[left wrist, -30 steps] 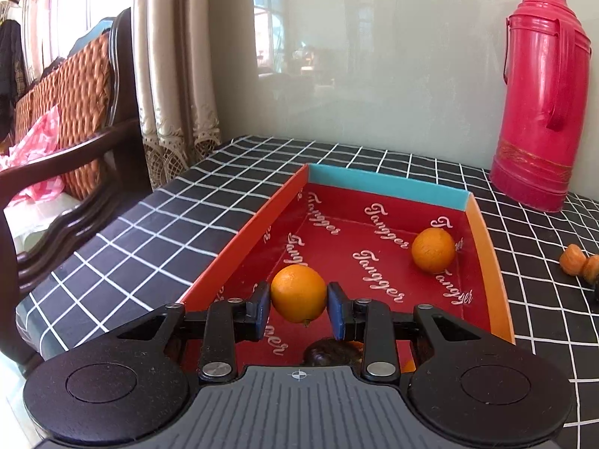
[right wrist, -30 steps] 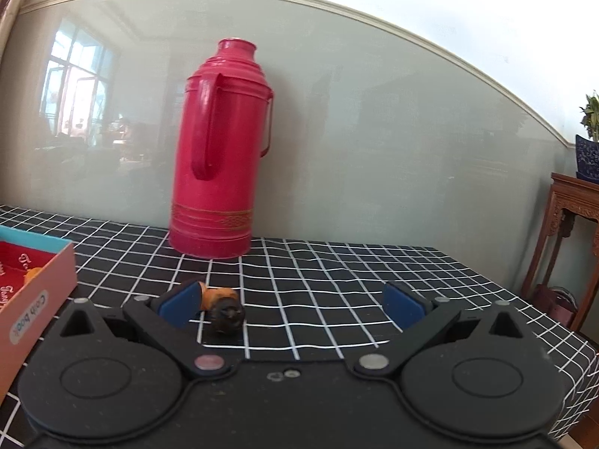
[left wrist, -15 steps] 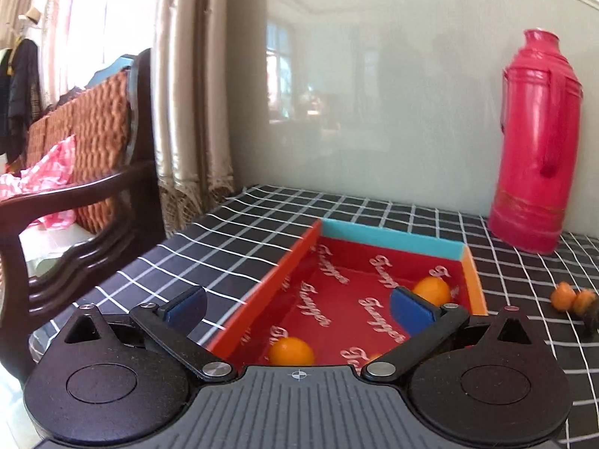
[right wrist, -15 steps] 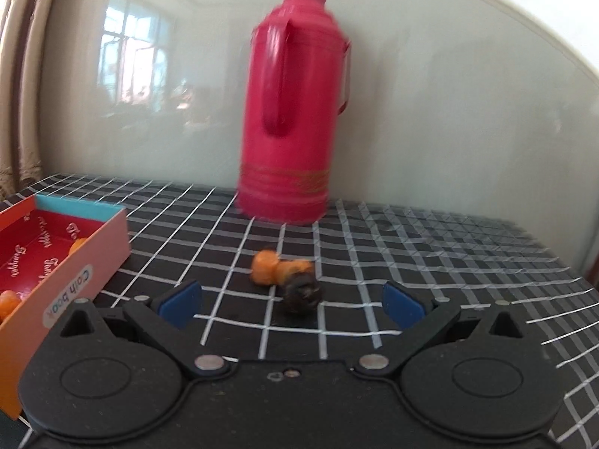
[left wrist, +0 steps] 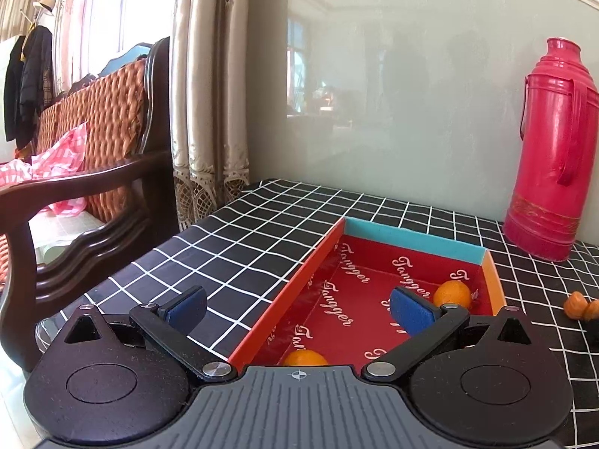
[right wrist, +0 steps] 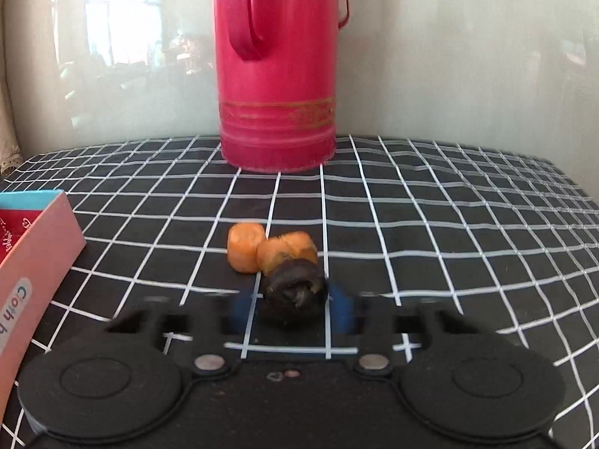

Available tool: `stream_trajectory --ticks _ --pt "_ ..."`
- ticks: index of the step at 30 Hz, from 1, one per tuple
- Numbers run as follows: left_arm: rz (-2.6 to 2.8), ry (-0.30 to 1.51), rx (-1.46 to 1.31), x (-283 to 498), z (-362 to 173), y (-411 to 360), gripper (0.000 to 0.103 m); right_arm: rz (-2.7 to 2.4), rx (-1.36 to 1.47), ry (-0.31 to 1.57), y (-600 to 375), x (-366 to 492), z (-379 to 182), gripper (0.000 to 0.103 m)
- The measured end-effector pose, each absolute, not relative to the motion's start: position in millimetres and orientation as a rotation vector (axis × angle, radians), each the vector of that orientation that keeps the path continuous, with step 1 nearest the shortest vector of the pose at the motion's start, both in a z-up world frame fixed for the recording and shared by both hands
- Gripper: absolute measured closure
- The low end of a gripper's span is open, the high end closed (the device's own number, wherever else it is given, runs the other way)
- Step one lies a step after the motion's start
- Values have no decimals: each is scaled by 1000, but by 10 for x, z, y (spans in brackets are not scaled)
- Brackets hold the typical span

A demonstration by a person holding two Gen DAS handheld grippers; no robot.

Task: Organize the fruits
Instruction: 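Drop the chestnut from the right tool into the red box, then reach the left tool to the carrot pieces and grasp one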

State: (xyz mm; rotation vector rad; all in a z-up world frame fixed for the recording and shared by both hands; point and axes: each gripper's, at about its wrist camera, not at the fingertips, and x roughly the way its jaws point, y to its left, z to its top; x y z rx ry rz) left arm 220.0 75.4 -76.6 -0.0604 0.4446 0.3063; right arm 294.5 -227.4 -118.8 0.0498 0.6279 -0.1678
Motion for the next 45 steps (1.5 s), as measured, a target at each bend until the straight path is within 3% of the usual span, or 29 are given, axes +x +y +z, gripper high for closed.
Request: stream_trajectory --ticks 14,23,26,28,29,35,45 --pt "382 428 -135 2131 -741 1012 0 155 33 402 -1601 2336 -746 74" --pt "445 435 -130 2034 -782 1271 0 383 -54 433 -838 2309 -811 73" --pt "459 436 -130 2011 -790 1340 0 360 -93 437 -743 2329 -852 65" --pt "465 437 -132 2005 -794 1377 0 328 -96 418 -754 2294 -846 23" --pt "466 437 -135 2006 -795 1390 0 312 -88 392 -784 2280 -834 18" --pt "428 424 -127 2033 -780 1266 0 150 -93 281 -1056 2172 -696 13" --pt "234 375 -40 2070 -698 515 0 -250 -11 293 -1965 2114 -706 6"
